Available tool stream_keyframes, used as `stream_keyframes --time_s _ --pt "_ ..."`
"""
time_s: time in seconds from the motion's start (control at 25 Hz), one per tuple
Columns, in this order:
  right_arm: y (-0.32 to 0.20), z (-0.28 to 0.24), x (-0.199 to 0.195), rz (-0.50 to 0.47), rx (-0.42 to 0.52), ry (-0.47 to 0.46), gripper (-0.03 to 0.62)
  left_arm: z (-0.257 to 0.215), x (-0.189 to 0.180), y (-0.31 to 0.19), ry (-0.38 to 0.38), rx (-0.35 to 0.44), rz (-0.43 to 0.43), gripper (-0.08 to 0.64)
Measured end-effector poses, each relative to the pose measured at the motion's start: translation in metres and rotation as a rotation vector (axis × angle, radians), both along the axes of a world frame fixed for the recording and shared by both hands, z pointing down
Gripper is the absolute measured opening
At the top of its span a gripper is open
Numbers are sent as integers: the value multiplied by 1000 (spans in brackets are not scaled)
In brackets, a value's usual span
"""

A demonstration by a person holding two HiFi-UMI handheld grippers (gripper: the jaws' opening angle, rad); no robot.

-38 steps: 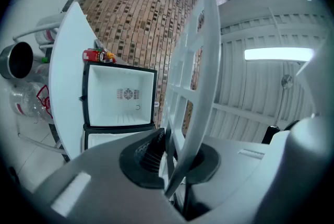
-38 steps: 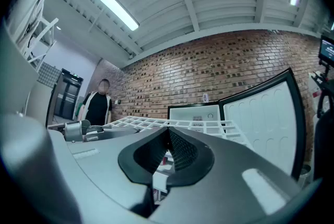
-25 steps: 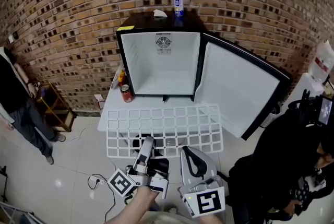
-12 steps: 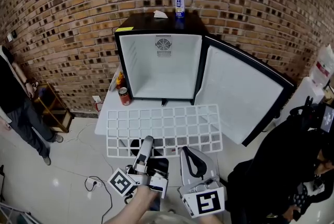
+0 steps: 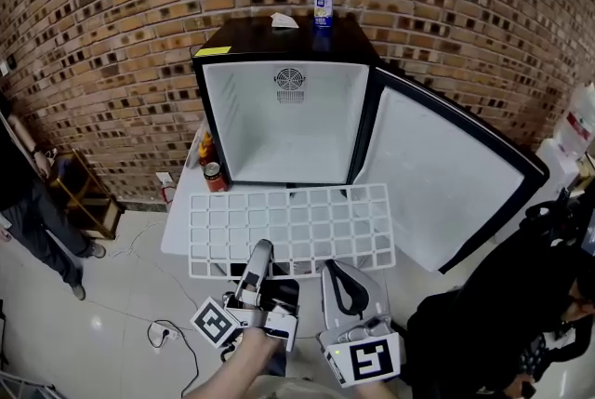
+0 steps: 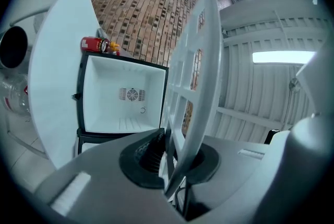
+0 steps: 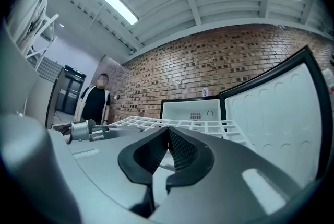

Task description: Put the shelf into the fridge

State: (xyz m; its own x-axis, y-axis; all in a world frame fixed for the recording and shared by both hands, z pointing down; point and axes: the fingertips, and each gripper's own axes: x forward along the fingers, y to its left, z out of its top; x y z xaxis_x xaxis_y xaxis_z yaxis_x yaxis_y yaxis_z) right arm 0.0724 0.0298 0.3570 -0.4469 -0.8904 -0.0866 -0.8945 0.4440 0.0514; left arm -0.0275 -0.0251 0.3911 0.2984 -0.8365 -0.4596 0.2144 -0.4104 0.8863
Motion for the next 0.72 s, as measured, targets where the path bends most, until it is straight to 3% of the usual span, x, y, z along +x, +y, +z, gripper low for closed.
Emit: stream_keyframes --time_s 0.16,0.36,0.72 --pt "-29 3 -3 12 -14 7 0 2 -4 -30 5 -15 9 29" --pt "-69 -3 -14 30 -18 -55 0 3 -12 -66 0 -30 26 29" --pt "-126 5 -35 41 -58 -28 0 9 -29 -127 5 -52 51 29"
